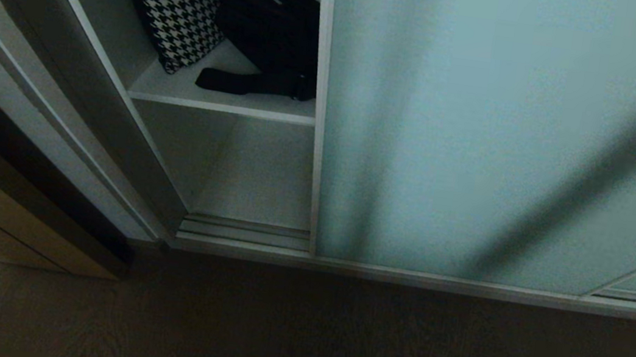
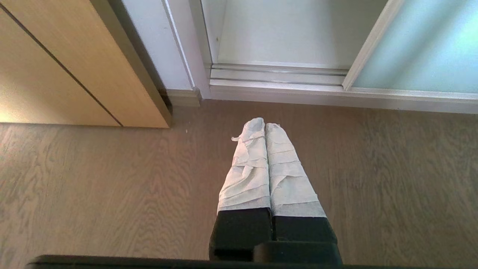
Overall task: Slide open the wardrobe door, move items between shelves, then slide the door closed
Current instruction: Close the door
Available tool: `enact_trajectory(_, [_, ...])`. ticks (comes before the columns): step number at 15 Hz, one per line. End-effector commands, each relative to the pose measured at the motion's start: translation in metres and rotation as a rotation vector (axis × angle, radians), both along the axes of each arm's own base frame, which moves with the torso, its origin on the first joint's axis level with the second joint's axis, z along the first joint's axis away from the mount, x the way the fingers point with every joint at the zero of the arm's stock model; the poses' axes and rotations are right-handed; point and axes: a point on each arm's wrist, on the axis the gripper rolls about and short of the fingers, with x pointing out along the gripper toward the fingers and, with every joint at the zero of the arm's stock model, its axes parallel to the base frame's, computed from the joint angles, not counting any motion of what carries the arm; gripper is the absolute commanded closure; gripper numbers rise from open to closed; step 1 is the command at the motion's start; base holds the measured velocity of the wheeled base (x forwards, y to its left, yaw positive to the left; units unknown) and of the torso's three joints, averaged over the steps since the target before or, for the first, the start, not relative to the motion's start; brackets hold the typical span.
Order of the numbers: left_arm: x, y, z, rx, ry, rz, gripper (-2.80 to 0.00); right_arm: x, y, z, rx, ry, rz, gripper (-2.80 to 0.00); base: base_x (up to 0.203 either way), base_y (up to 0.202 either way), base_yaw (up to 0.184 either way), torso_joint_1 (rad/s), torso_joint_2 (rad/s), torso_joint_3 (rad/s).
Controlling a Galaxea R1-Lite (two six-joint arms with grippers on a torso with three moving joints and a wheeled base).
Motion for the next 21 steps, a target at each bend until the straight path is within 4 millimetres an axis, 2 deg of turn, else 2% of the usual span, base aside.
enact_trajectory(1, [0.0, 0.0, 0.0, 0.0, 0.001, 0.0, 0.0, 0.013, -0.024, -0.011, 0.104, -0.057, 0.109, 0.0, 0.0, 0.0, 0.0, 0.0, 0.0, 0.0])
enact_trajectory(8, [0.0, 0.0, 0.0, 0.0, 0.001, 0.0, 0.0, 0.028, -0.043, -0.017, 0.363, -0.196, 0.419, 0.0, 0.0, 0.0, 0.0, 0.0, 0.0, 0.0])
enact_trajectory(17, [0.0, 0.0, 0.0, 0.0, 0.001, 0.0, 0.0, 0.047, -0.069, -0.048, 0.54, -0.212, 0.517, 0.0, 0.0, 0.0, 0.0, 0.0, 0.0, 0.0])
enact_trajectory(21, [0.0, 0.0, 0.0, 0.0, 0.001, 0.0, 0.0, 0.071, -0.071, -0.062, 0.649, -0.221, 0.601, 0.0, 0.0, 0.0, 0.0, 0.0, 0.0, 0.0])
